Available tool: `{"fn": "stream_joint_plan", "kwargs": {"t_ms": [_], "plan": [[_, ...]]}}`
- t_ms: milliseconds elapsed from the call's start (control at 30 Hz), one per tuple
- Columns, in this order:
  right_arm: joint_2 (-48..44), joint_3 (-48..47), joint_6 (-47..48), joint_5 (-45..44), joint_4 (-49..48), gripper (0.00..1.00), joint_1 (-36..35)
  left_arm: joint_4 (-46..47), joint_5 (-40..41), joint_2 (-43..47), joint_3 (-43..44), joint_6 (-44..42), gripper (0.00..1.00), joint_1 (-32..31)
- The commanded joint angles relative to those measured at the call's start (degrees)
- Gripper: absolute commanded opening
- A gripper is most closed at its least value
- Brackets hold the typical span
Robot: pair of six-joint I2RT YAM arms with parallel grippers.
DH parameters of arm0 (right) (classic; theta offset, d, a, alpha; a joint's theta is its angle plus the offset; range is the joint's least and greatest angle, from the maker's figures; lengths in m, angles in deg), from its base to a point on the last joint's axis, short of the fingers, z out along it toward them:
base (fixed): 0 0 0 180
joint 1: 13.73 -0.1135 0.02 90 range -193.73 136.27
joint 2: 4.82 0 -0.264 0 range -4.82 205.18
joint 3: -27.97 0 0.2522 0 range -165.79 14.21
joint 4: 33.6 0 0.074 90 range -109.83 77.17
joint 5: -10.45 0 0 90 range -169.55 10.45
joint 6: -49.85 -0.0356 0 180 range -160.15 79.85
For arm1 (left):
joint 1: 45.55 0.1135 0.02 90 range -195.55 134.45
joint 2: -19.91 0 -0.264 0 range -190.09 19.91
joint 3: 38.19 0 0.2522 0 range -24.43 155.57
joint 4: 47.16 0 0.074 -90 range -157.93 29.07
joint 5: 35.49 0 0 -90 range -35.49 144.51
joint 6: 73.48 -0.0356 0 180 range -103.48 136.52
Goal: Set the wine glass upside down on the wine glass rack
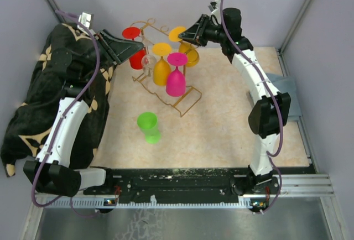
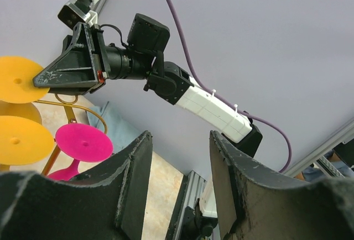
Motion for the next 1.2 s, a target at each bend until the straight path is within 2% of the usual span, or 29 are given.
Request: {"fn": "stream_joint_plan", "kwargs": {"t_ms": [0, 267, 600, 933, 1167], "plan": [[-2.52, -2.88, 1.8, 0.24, 0.78, 0.21, -0.36, 2.15, 0.02, 0.18, -0.2, 0.32, 0.52, 0.36], [-3.9, -2.2, 3.21, 0.26, 3.49, 0.22, -0.39, 2.88, -0.04, 0.27, -0.96, 0.89, 0.52, 0.36], [-6.11, -2.94, 6.07, -0.8, 9.94, 0.29, -0.39, 3.38, 0.17, 0.57, -1.52, 1.58, 0.52, 0.36], [-10.99, 1.24, 6.16, -0.69, 9.1, 0.29, -0.35, 4.07, 0.19, 1.03, -2.16, 2.37, 0.53, 0.36], [-15.14, 3.29, 7.71, -1.46, 9.13, 0.29, -0.15, -3.34, 1.09, 2.94, -1.41, -2.54, 0.53, 0.32]]}}
